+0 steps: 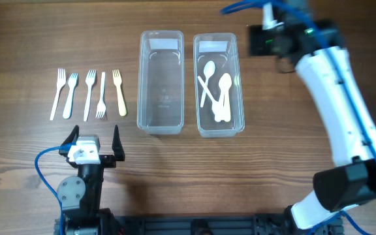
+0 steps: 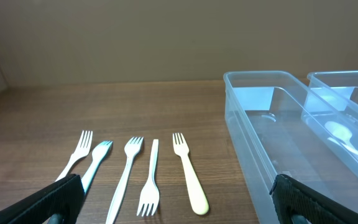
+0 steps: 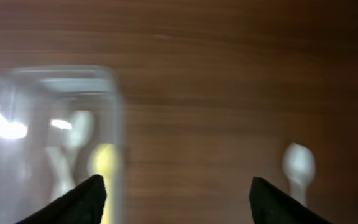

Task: Pack container
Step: 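Grasp the last white spoon with the right gripper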

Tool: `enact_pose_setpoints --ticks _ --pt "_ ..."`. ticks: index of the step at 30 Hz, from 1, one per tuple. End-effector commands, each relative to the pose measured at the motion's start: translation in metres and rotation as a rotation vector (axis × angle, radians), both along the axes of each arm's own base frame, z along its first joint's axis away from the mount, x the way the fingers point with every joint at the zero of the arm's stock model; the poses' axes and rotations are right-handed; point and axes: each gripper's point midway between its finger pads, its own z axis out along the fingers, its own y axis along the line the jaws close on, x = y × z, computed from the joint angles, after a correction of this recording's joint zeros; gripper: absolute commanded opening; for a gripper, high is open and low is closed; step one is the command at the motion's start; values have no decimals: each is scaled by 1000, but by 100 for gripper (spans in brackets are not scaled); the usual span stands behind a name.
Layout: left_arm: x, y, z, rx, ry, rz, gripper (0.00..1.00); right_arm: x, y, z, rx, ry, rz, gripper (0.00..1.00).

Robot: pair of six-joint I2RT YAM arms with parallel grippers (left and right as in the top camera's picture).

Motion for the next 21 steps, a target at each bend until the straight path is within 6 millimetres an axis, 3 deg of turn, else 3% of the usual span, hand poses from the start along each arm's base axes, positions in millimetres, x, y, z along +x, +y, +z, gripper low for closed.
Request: enact_pose_setpoints --ticks 1,5,9,11,14,21 --pt "0 -1 -2 20 -1 -5 100 -19 -91 -7 -130 96 -163 76" --pt "0 -1 -2 20 -1 -5 100 -41 -156 -34 -125 182 -300 76" --pt "0 -1 -2 20 -1 -5 100 -48 -185 -74 -54 221 -254 70" --pt "0 -1 -2 20 -1 -5 100 -55 -199 -107 -20 232 -247 66" --pt "0 -1 -2 20 -1 -5 100 -63 -208 -135 -17 241 -246 62" --pt "0 -1 -2 20 -1 -5 100 -70 -204 -188 -33 263 -164 57"
